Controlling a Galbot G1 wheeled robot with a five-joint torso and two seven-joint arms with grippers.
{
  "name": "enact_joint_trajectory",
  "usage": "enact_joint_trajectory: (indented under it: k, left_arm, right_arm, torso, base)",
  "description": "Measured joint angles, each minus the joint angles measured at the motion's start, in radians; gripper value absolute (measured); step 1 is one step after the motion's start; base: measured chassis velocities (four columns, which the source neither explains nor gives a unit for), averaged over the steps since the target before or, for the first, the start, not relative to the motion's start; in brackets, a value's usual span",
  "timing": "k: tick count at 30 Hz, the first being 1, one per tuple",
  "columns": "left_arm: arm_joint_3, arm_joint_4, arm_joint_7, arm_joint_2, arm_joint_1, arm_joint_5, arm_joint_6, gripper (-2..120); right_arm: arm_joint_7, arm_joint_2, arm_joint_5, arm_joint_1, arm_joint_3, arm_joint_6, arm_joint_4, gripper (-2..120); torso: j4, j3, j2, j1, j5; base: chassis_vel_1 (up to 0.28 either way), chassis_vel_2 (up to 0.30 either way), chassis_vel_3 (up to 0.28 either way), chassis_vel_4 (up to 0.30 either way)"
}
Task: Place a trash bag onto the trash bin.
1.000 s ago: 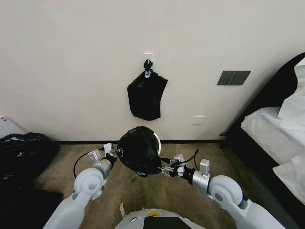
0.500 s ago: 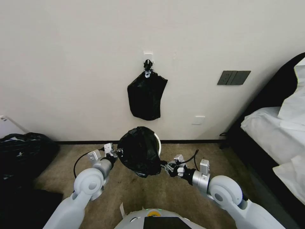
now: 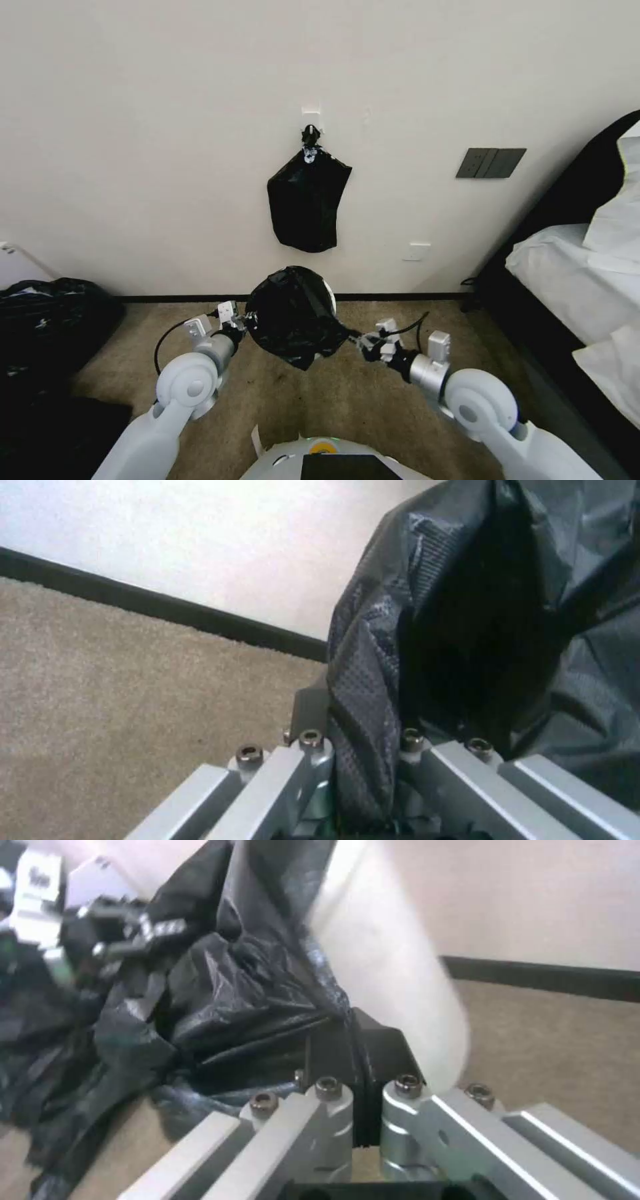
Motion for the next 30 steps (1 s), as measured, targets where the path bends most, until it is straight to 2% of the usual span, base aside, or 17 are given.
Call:
enact_joint_trajectory:
  k: [6,19,30]
  left_arm:
    - [0.002,-0.012,0.005,-0.001,0.005,0.0,-0.003,2]
    - [0.005,-0.042,0.063,-0.001,0.044,-0.001,-0.014,2]
    - [0.024,-0.051,0.057,-0.025,0.043,0.003,-0.02,2]
  right_arm:
    - [0.036,0.004,0.039,-0.007,0.043,-0.011,-0.004,0]
    - [0.034,0.053,0.018,0.042,-0.012,-0.03,-0.081,0]
    - [-0.003,0.084,-0.123,0.023,-0.092,-0.02,-0.11,0]
  torso:
    - [0.0,0.0,0.0,0.0,0.0]
    - [0.0001,0.0,0.0,0.0,0.0]
    - [0.0,0.0,0.0,0.0,0.0001]
  base:
    - [0.0,0.0,0.0,0.0]
    - [0.0,0.0,0.0,0.0]
    - [0.0,0.0,0.0,0.0]
